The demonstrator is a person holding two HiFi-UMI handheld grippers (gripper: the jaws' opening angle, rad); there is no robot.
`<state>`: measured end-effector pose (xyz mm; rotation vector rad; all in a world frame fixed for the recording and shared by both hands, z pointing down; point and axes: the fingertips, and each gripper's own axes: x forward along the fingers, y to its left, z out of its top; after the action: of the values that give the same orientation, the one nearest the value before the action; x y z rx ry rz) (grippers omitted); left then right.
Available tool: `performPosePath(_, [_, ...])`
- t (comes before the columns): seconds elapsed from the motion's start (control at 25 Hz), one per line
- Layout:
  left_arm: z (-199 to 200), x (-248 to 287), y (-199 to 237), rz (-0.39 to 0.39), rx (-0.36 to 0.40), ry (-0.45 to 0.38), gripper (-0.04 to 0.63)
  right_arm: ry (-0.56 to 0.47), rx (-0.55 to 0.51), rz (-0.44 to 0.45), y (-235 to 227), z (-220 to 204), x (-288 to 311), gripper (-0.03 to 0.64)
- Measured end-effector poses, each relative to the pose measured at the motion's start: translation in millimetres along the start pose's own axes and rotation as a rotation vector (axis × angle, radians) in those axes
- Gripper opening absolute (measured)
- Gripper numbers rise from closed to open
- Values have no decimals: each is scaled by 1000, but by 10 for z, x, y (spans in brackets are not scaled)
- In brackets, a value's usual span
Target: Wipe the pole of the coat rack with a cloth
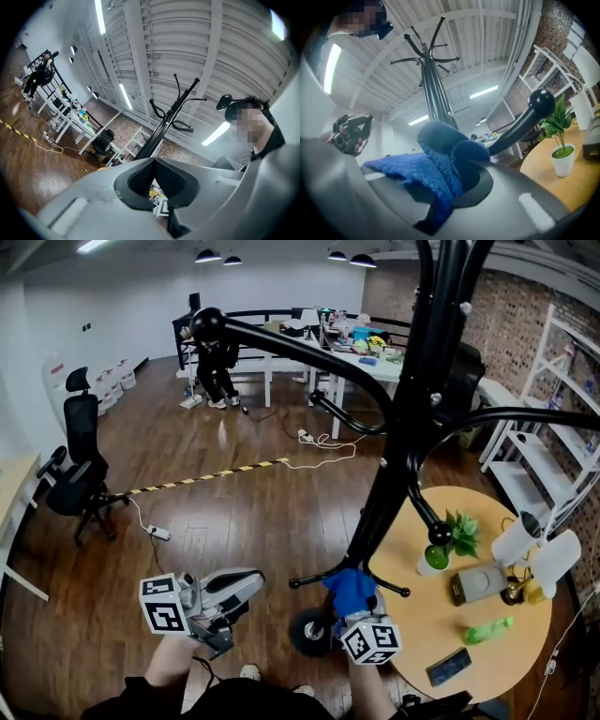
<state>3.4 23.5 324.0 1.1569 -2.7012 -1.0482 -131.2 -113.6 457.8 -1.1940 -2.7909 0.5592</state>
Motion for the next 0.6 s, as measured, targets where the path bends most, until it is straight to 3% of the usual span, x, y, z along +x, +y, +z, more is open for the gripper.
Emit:
performPosePath(0.28, [21,46,-45,7,14,1,3,-48,3,60,264,280,-33,25])
performPosePath(0.6, [145,254,126,-149,4,82,3,-103,-63,62,712,596,-98,25])
